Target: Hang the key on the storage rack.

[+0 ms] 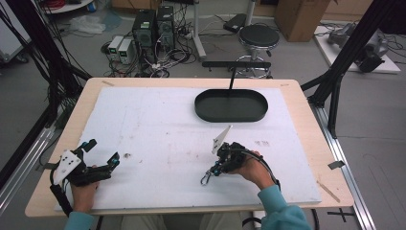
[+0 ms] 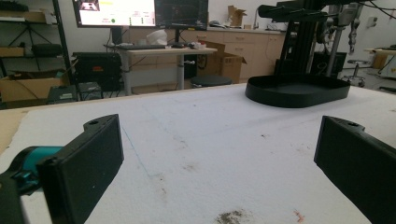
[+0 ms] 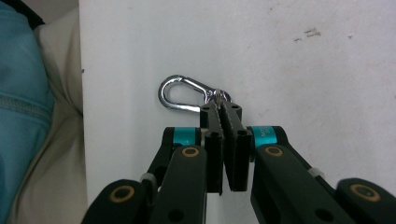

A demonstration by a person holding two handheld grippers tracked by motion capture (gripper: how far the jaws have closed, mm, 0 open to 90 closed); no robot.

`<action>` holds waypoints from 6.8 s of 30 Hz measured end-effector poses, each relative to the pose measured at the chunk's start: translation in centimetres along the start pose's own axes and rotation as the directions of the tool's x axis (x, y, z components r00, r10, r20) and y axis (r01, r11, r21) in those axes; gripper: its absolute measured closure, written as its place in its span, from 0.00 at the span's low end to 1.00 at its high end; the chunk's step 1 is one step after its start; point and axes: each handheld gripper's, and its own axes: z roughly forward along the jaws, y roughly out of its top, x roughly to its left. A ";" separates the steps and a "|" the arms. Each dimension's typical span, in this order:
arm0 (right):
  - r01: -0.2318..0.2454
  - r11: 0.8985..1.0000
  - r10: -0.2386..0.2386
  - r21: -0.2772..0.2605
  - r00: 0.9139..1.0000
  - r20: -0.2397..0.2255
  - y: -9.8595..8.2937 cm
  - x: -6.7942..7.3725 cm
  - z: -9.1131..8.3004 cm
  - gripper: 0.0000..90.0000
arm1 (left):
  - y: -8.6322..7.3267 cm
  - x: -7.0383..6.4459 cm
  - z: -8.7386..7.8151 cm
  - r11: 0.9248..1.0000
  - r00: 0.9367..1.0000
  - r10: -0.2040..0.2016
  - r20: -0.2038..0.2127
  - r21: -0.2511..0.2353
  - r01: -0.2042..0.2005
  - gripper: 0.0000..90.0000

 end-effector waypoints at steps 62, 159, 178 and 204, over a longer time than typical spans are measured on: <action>-0.100 0.912 0.249 -0.397 0.905 0.345 0.2 -9.5 -20.1 0.99 | 0.0 0.0 0.0 1.000 1.000 0.008 0.001 0.000 -0.008 0.02; -0.139 0.770 0.529 -0.623 0.686 0.500 2.0 -16.6 -20.8 0.01 | 0.0 0.0 0.1 1.000 1.000 0.007 -0.002 0.005 -0.007 0.02; 0.097 0.647 0.414 -0.756 0.788 0.456 -8.9 -1.1 -15.5 0.01 | 0.0 -0.1 0.1 1.000 1.000 0.015 -0.003 0.005 -0.015 0.02; 0.131 0.542 0.505 -0.830 0.739 0.446 -19.1 1.7 -5.6 0.01 | 0.0 -0.2 0.0 1.000 1.000 0.021 -0.003 0.004 -0.021 0.02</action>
